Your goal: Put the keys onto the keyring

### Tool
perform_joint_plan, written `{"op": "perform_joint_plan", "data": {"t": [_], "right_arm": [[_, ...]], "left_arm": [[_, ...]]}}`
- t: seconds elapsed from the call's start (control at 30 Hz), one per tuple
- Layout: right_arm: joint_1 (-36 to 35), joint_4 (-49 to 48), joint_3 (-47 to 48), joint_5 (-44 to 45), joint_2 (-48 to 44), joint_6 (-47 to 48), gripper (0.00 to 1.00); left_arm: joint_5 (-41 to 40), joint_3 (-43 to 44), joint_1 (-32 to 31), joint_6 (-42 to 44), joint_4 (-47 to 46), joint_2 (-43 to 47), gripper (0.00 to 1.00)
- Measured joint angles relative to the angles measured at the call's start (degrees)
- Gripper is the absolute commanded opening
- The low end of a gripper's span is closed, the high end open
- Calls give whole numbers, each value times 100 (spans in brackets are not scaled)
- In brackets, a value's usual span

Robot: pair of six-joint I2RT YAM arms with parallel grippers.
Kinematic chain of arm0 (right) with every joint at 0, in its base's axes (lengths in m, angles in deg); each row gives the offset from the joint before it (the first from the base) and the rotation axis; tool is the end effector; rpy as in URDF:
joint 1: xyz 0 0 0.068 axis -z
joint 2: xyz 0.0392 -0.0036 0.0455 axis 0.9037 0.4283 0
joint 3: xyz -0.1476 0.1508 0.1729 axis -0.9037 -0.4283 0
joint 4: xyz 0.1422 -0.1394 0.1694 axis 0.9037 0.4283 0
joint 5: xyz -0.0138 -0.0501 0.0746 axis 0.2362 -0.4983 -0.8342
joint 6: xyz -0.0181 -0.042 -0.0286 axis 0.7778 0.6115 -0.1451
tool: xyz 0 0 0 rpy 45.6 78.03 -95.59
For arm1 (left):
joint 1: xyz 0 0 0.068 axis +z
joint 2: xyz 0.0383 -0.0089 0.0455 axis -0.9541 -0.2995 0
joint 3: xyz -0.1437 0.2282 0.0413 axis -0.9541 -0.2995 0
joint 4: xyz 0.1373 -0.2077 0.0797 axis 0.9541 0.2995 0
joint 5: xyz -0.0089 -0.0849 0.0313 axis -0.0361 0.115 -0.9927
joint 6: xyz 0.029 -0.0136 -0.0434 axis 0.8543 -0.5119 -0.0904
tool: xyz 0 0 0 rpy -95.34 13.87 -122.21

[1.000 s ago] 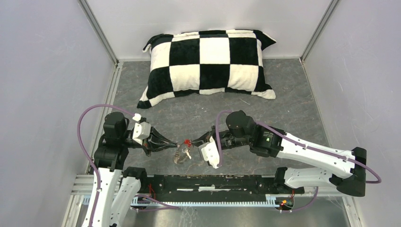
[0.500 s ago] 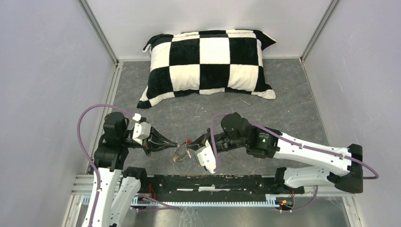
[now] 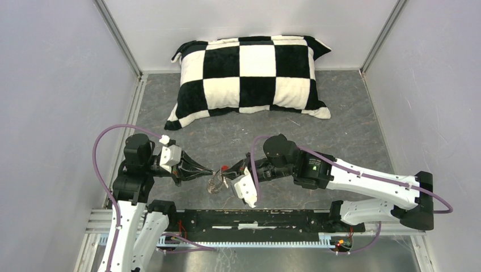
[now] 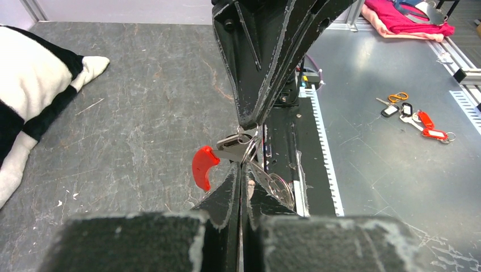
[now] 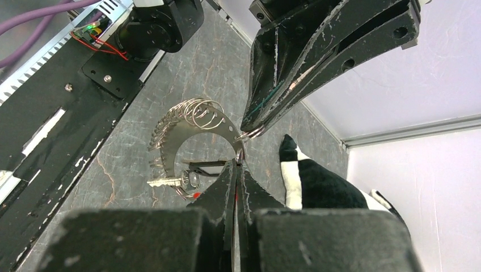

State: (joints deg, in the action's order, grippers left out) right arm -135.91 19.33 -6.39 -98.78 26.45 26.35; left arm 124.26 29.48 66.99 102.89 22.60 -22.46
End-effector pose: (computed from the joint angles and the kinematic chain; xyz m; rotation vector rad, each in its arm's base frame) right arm 0.0724 0.2586 0.3640 -1.7975 0.6740 0.6453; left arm 0.0911 -0.0445 0.3297 1.2294 1.2547 -1.1746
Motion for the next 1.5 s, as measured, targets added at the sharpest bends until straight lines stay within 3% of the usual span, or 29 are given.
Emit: {"op": "perform_joint_plan", "data": {"t": [1.5], "right_arm": [[-74, -273, 175, 155, 251, -170, 0]], "left_arm": [[-319, 0, 0, 0, 0, 39, 2]]}}
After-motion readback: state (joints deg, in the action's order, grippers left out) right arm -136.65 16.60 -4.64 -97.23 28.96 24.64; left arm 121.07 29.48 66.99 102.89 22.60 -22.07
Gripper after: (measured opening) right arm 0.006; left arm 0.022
